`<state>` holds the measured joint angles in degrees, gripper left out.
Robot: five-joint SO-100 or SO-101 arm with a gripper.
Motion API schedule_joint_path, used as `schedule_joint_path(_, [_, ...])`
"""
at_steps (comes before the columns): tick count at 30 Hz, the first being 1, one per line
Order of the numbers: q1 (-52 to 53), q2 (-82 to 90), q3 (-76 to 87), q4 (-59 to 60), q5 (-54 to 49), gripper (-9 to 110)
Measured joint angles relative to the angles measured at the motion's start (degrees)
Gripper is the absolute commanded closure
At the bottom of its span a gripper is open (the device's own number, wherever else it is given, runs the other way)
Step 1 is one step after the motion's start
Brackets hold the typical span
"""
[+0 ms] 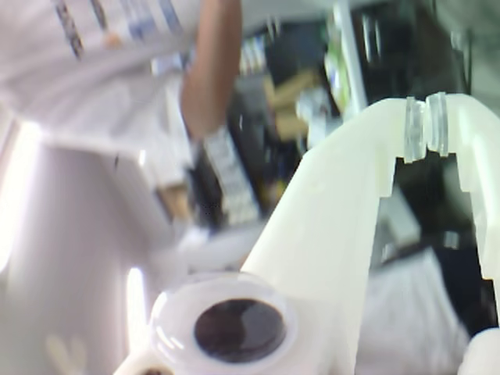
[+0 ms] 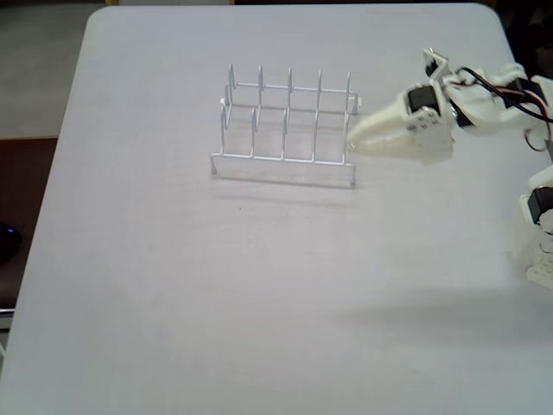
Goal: Would you please take all the plates for me?
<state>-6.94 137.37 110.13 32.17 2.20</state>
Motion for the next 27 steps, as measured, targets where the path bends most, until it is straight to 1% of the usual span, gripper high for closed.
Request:
schedule_joint_path(6, [-0.9,12.7,18.1,-6.6,1.5,102])
schedule_joint_path(12, [-0.3,25.1,31.9,-7.7,1.8,102])
schedule_joint_path(22, [1.2,39.8,47.5,-7.6,1.6,102])
schedule_joint_path(27, [1.8,45.7,53.1,-5.4,1.6,102])
